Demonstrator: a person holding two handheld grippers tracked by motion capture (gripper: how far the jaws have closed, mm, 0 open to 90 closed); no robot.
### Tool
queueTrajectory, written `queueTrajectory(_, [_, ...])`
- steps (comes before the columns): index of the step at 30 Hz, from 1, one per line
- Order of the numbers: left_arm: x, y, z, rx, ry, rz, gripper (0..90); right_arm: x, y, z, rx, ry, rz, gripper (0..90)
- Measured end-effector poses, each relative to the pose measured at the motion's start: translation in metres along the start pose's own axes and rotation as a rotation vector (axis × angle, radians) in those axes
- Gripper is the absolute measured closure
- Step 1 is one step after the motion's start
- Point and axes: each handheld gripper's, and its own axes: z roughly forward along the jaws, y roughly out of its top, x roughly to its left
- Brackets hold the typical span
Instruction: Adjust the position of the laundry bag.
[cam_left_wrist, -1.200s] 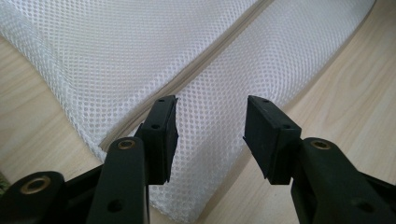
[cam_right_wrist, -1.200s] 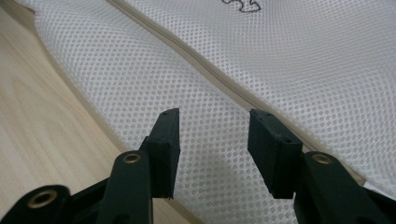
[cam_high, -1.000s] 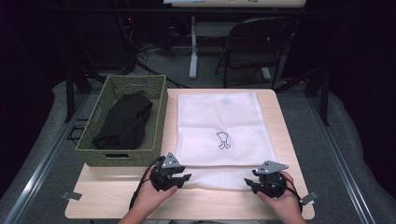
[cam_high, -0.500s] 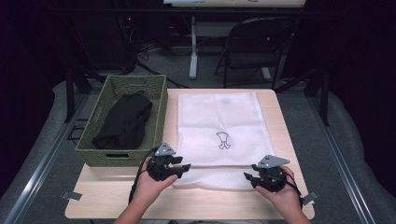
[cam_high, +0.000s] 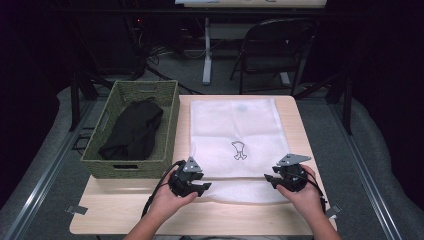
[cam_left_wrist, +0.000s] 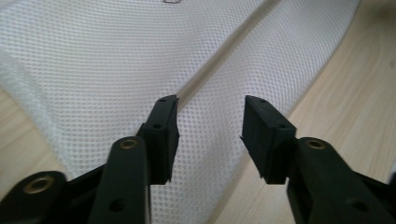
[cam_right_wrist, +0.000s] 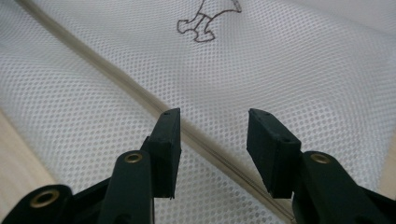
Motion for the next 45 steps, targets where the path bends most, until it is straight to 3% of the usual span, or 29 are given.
queueTrajectory(4, [-0.005, -0.005, 0.01, 0.044, -0.001, 0.037, 61.9, 0.002, -0.002, 0.001, -0.035, -0.005, 0.016, 56.5])
queueTrajectory(11, [-0.008, -0.012, 0.017, 0.049, -0.032, 0.027, 64.9, 0.006, -0.007, 0.0, -0.056, 0.007, 0.006, 59.5])
queueTrajectory(18, [-0.012, -0.014, 0.024, 0.061, -0.019, 0.053, 66.8, 0.005, -0.009, 0.002, -0.05, 0.009, 0.01, 60.2])
queueTrajectory(26, [-0.013, -0.017, 0.035, 0.091, -0.011, 0.05, 70.3, 0.006, -0.009, 0.005, -0.033, 0.012, 0.007, 59.9])
queueTrajectory(35, [-0.011, -0.017, 0.035, 0.088, -0.007, 0.039, 81.5, -0.007, -0.012, 0.001, -0.033, 0.003, 0.052, 59.9])
queueTrajectory(45, [-0.008, -0.017, 0.031, 0.085, -0.003, 0.03, 86.5, -0.032, -0.001, -0.006, -0.027, -0.059, 0.092, 56.6])
